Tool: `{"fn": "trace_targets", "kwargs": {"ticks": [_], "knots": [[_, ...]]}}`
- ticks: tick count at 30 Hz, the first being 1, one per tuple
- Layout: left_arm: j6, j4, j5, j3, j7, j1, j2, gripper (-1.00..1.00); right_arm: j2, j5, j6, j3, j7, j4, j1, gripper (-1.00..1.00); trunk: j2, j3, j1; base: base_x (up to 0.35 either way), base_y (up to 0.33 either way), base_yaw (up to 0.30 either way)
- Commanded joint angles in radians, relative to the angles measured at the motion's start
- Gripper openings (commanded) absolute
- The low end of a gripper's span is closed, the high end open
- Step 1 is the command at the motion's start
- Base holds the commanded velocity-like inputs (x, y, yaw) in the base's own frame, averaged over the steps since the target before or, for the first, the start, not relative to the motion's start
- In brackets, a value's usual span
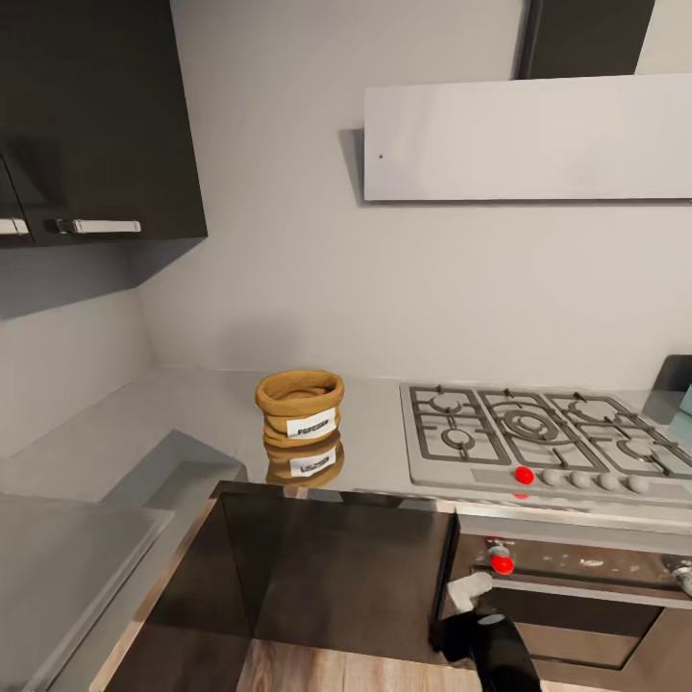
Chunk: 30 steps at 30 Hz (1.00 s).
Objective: In the kitchen, take the popcorn bag from the countertop, put it into the microwave, and heat it until the popcorn is cooked so the cooked popcorn ends up inside the bag.
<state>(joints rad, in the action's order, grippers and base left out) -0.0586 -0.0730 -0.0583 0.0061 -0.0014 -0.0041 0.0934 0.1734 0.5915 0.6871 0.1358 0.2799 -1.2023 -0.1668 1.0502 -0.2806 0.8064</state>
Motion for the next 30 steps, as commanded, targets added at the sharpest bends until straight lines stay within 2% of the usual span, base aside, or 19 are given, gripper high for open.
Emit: {"fn": "trace_targets", "kwargs": {"ticks": [1, 3, 6, 8, 10, 13, 16, 17, 18, 20, 21, 24, 28, 30], "knots": [[-0.003, 0.000, -0.006, 0.000, 0.000, 0.000, 0.000, 1.00, 0.001, 0.010, 0.036, -0.009, 0.029, -0.055, 0.000, 1.00, 0.001, -0.001, 0.000, 0.000, 0.000, 0.000], [-0.003, 0.000, -0.006, 0.000, 0.000, 0.000, 0.000, 1.00, 0.001, 0.009, 0.106, -0.064, 0.054, -0.155, 0.000, 1.00, 0.001, -0.001, 0.000, 0.000, 0.000, 0.000], [-0.003, 0.001, -0.006, 0.000, 0.000, 0.000, 0.000, 1.00, 0.001, 0.008, 0.178, -0.120, 0.064, -0.220, 0.002, 1.00, 0.001, -0.001, 0.000, 0.000, 0.000, 0.000], [-0.003, 0.000, -0.006, 0.000, 0.000, 0.000, 0.000, 1.00, 0.001, 0.008, 0.213, -0.132, 0.067, -0.232, -0.002, 1.00, 0.001, -0.001, 0.000, 0.000, 0.000, 0.000], [-0.003, 0.000, -0.006, 0.000, 0.000, 0.000, 0.000, 1.00, 0.001, -0.005, 0.265, -0.143, 0.069, -0.237, -0.037, 1.00, 0.001, -0.001, 0.000, 0.000, 0.000, 0.000], [-0.003, 0.000, -0.006, 0.000, 0.000, 0.000, 0.000, 1.00, 0.001, -0.069, 0.353, -0.150, 0.070, -0.239, -0.164, 1.00, 0.001, -0.001, 0.000, 0.000, 0.000, 0.000], [-0.003, 0.001, -0.006, 0.000, 0.000, 0.000, 0.000, 1.00, 0.001, -0.120, 0.360, -0.151, 0.070, -0.238, -0.297, 1.00, 0.001, -0.001, 0.000, 0.000, 0.000, 0.000], [-0.003, 0.001, -0.006, 0.000, 0.000, 0.000, 0.000, 1.00, 0.001, -0.132, 0.360, -0.151, 0.069, -0.237, -0.350, 1.00, 0.001, -0.001, 0.000, 0.000, 0.000, 0.000], [-0.003, 0.000, -0.006, 0.000, 0.000, 0.000, 0.000, 1.00, 0.001, -0.143, 0.360, -0.151, 0.069, -0.235, -0.454, 1.00, 0.001, -0.001, 0.000, 0.000, 0.000, 0.000], [-0.003, 0.001, -0.006, 0.000, 0.000, 0.000, 0.000, 1.00, 0.001, -0.146, 0.360, -0.148, 0.068, -0.229, -0.543, 1.00, 0.001, -0.001, 0.000, 0.000, 0.000, 0.000], [-0.003, 0.000, -0.006, 0.000, 0.000, 0.000, 0.000, 1.00, 0.001, -0.148, 0.360, -0.146, 0.063, -0.221, -0.635, 1.00, 0.001, -0.001, 0.000, 0.000, 0.000, 0.000], [-0.003, 0.000, -0.006, 0.000, 0.000, 0.000, 0.000, 1.00, 0.001, -0.149, 0.360, -0.144, 0.060, -0.200, -0.711, 1.00, 0.001, -0.001, 0.000, 0.000, 0.000, 0.000], [-0.003, 0.000, -0.006, 0.000, 0.000, 0.000, 0.000, 1.00, 0.001, -0.149, 0.360, -0.138, 0.053, -0.143, -0.877, 1.00, 0.001, -0.001, 0.000, 0.000, 0.000, 0.000], [-0.003, 0.000, -0.006, 0.000, 0.000, 0.000, 0.000, 1.00, 0.001, -0.148, 0.360, -0.137, 0.046, -0.096, -0.929, 1.00, 0.001, -0.001, 0.000, 0.000, 0.000, 0.000]]}}
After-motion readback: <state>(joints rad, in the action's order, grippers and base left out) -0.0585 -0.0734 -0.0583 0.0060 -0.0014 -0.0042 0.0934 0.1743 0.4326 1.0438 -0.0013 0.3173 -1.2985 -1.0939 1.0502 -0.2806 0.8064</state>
